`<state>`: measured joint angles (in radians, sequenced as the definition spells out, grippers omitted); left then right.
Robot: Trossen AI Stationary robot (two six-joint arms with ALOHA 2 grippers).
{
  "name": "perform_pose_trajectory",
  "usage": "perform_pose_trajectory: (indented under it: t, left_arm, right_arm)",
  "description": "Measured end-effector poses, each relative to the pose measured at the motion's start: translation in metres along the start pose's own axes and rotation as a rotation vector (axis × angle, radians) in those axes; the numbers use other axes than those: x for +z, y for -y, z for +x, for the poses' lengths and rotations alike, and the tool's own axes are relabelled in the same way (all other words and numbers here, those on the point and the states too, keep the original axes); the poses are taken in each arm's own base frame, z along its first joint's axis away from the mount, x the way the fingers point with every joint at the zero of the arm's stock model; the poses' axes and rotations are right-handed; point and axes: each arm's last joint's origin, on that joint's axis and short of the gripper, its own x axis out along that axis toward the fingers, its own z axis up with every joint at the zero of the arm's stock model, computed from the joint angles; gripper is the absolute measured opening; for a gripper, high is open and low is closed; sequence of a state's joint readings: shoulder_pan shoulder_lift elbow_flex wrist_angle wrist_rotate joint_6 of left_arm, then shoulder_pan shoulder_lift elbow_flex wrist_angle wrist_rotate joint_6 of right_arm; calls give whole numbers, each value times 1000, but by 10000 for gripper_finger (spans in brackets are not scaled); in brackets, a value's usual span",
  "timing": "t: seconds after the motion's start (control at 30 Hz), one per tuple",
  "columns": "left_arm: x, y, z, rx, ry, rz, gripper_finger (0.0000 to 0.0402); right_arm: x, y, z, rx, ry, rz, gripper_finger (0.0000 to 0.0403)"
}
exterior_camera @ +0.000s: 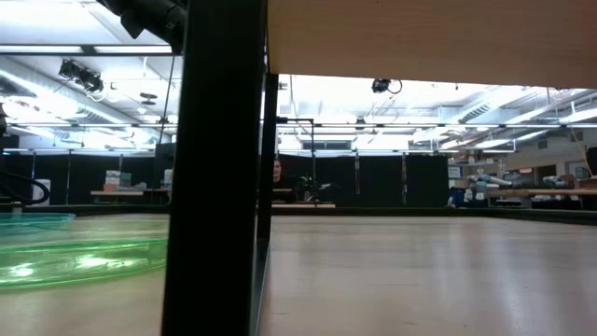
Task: Place and stack plates onto a shelf
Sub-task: Stack the right green plate on the pink plates on the shelf, then stack the top blue plate on the orange plates on the shelf
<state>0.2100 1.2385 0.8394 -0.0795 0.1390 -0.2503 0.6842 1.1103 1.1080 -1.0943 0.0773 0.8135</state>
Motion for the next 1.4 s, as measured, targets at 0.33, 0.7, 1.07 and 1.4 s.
perform_pose_trajectory:
  t: [0.33, 0.7, 1.07, 1.4]
  left_arm:
    - [0, 0, 0, 0, 0, 0, 133]
    - [-1, 2, 0, -7, -2, 28, 133]
    - [-22, 10, -11, -41, -223, 55, 133]
    - [-53, 1, -26, 62, -576, 4, 133]
  right_arm:
    - [0, 0, 0, -3, 3, -2, 131]
    - [1, 1, 0, -26, 24, -111, 140]
    - [3, 3, 0, -104, 96, -136, 140]
    - [4, 4, 0, -140, 129, -137, 140]
